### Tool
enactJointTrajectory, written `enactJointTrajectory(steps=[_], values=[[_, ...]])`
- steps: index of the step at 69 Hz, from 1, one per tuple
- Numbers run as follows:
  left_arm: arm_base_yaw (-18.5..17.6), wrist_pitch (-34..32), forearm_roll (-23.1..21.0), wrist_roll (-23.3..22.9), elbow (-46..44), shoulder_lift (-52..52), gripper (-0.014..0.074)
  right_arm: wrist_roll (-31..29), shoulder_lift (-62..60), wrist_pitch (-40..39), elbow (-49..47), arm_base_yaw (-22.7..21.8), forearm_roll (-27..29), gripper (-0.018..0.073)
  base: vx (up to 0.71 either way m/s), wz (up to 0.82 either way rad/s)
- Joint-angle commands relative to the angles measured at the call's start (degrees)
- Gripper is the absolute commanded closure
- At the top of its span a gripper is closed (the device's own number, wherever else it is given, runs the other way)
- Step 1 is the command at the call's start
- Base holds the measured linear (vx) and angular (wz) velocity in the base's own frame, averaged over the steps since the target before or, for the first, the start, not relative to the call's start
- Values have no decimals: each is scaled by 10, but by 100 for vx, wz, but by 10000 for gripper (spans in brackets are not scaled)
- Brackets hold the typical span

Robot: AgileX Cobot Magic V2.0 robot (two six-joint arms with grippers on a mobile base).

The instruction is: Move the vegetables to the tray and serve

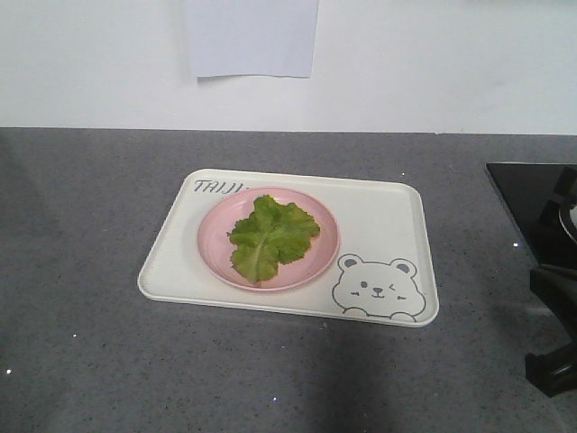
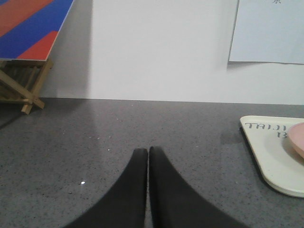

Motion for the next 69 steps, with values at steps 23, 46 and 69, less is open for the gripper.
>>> enactJointTrajectory(steps=[23, 46, 69], values=[[1, -37, -1, 0, 6, -9, 604, 108, -118, -278, 133, -2, -77, 564, 0, 0], [1, -37, -1, 0, 6, -9, 604, 187, -278, -286, 258, -23, -138, 564, 0, 0], [1, -37, -1, 0, 6, -9, 604, 245, -365, -276, 319, -106, -159, 564, 0, 0]])
